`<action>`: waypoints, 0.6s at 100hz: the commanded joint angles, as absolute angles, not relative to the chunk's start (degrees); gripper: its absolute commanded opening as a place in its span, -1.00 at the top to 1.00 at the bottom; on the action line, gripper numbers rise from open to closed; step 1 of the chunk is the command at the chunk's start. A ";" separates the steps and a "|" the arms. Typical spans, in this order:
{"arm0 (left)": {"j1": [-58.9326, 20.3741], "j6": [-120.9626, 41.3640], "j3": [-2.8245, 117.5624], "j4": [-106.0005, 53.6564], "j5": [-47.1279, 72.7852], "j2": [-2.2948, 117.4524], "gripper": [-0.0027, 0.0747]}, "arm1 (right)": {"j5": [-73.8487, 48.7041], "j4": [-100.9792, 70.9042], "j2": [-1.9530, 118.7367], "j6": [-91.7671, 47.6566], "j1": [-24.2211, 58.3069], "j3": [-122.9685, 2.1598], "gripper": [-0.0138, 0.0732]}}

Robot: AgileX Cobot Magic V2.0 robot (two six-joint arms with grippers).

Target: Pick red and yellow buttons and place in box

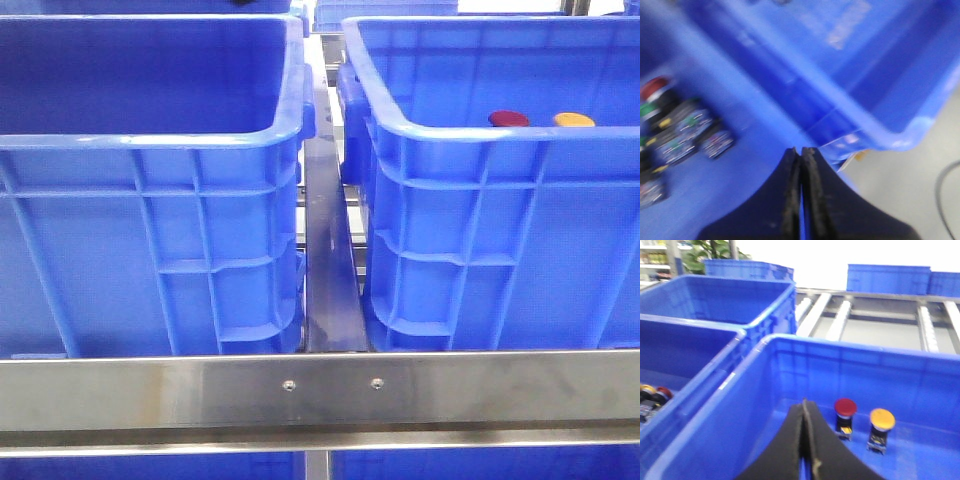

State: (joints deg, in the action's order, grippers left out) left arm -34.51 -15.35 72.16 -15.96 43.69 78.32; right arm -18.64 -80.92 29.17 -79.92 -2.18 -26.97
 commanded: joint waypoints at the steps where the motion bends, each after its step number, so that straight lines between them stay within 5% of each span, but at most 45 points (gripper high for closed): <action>1: -34.90 -9.05 69.56 -10.95 37.07 72.73 0.98 | -20.11 -81.82 28.32 -80.45 -2.62 -28.43 0.84; 60: -34.90 -0.75 43.14 0.93 24.43 41.02 0.98 | -21.73 -81.87 27.72 -80.45 -2.62 -28.43 0.84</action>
State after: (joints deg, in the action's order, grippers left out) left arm -34.51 -1.32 44.10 1.01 29.95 45.84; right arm -21.94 -80.49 27.62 -79.92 -2.18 -26.97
